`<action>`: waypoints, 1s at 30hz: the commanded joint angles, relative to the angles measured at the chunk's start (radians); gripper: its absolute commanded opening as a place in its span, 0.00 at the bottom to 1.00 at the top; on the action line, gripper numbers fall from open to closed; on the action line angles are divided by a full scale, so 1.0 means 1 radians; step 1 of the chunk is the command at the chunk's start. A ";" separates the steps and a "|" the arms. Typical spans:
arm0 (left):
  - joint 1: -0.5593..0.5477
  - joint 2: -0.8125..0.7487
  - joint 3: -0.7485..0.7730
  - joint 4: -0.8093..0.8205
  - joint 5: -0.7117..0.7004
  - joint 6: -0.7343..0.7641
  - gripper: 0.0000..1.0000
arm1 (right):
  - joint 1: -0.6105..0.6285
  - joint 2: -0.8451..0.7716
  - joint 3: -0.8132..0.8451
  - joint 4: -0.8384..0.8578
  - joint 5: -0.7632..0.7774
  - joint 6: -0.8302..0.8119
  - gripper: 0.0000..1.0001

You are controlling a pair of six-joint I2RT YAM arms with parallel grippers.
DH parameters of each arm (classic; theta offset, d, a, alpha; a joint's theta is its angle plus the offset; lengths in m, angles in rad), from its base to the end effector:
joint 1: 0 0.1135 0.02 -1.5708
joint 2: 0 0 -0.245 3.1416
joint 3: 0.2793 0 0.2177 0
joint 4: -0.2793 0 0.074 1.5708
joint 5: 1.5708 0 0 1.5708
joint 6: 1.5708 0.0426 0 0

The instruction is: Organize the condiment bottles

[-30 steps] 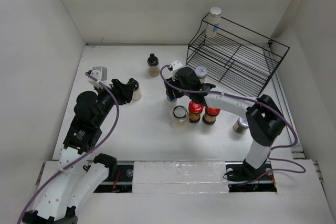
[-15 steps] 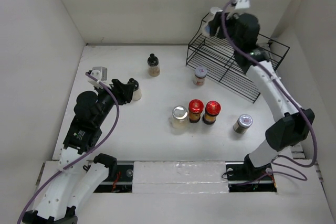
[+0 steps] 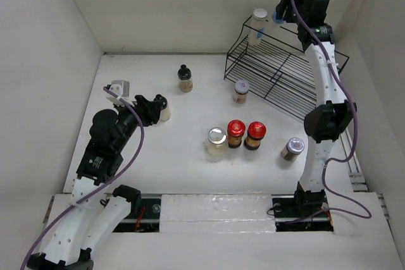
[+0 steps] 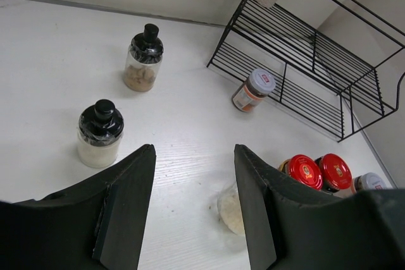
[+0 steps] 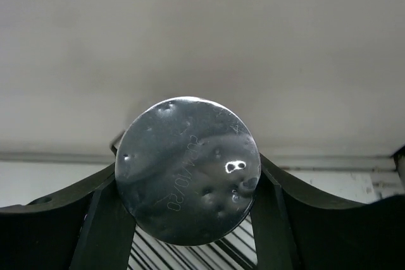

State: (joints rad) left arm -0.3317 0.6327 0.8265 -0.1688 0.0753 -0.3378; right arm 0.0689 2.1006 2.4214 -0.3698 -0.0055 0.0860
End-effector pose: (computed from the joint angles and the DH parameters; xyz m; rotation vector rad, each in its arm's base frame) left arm 0.1244 -0.0462 0.3605 0.0560 1.5746 -0.5863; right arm 0.4389 0.0305 0.4421 0.0096 1.6212 0.1239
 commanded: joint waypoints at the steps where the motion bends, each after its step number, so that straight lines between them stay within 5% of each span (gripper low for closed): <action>1: 0.005 0.002 -0.003 0.034 -0.006 0.002 0.49 | -0.027 -0.027 0.059 0.005 -0.044 0.009 0.38; 8: 0.005 0.013 -0.003 0.034 -0.006 0.002 0.49 | -0.027 -0.027 -0.073 0.025 -0.065 0.009 0.38; 17: 0.005 0.013 -0.003 0.034 -0.006 0.002 0.49 | -0.015 0.075 -0.048 -0.015 -0.088 0.018 0.38; 23: 0.005 0.013 -0.003 0.034 -0.006 0.002 0.49 | 0.012 -0.016 -0.160 0.077 -0.074 0.018 0.38; 30: 0.005 0.013 -0.003 0.034 0.003 0.002 0.49 | 0.023 -0.115 -0.223 -0.038 -0.148 0.018 0.37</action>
State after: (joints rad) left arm -0.3317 0.6479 0.8265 -0.1688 0.0742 -0.3378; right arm 0.0540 2.1399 2.2253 -0.4335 -0.0647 0.0853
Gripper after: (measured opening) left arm 0.484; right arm 0.658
